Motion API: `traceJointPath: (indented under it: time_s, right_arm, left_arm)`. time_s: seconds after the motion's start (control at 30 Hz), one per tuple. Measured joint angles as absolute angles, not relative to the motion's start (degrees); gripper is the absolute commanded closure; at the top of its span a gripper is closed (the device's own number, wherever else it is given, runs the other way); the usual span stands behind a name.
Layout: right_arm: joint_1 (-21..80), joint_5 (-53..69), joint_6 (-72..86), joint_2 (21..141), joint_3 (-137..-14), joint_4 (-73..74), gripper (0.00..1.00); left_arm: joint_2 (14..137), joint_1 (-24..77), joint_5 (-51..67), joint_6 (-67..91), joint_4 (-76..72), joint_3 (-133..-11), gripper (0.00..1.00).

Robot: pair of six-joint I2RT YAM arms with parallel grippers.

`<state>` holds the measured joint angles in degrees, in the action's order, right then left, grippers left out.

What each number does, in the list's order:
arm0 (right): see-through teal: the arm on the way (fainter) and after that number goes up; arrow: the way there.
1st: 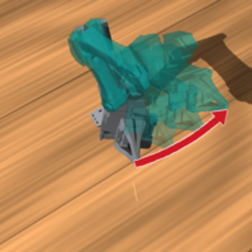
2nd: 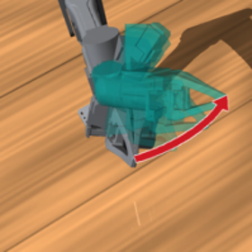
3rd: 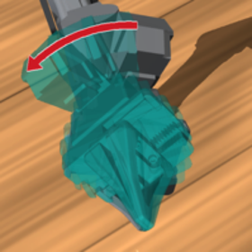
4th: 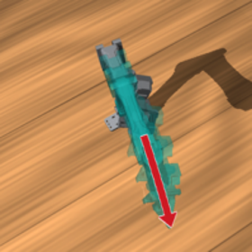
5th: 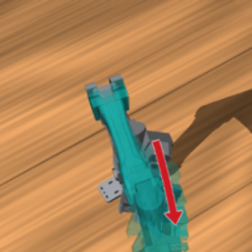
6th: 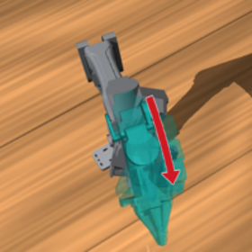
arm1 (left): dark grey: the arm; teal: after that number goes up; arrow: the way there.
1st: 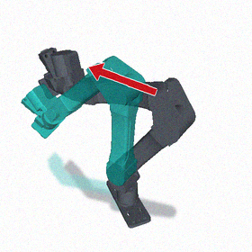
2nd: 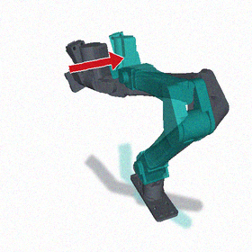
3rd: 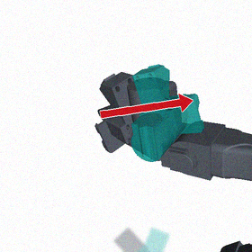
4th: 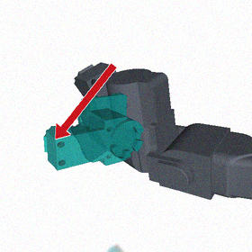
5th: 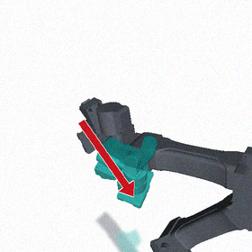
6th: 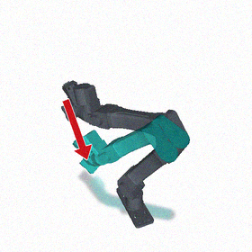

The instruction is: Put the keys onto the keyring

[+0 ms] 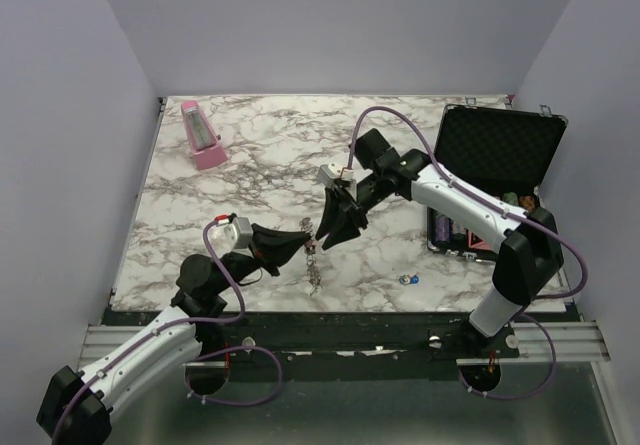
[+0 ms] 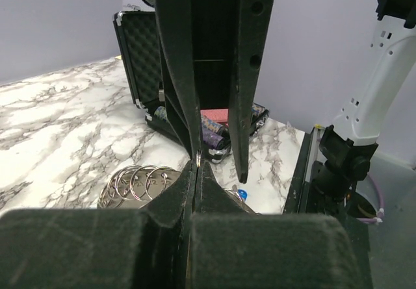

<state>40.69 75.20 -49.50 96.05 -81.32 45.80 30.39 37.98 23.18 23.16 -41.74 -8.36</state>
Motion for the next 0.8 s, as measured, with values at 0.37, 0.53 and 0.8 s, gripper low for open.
traceJointPath:
  time_s: [0.37,0.53,0.8]
  right_arm:
    - [40.7,77.9,-40.3,94.8,-78.3,36.0,0.61]
    - [40.5,77.8,-36.3,94.8,-77.5,32.6,0.62]
    - [40.5,77.0,-31.4,94.4,-77.1,29.3,0.62]
  left_arm:
    - [34.5,38.0,22.4,26.0,-48.1,-7.7,1.00]
    - [36.0,37.9,22.4,26.6,-50.1,-7.7,1.00]
    - [36.0,37.9,21.6,26.7,-50.7,-7.7,1.00]
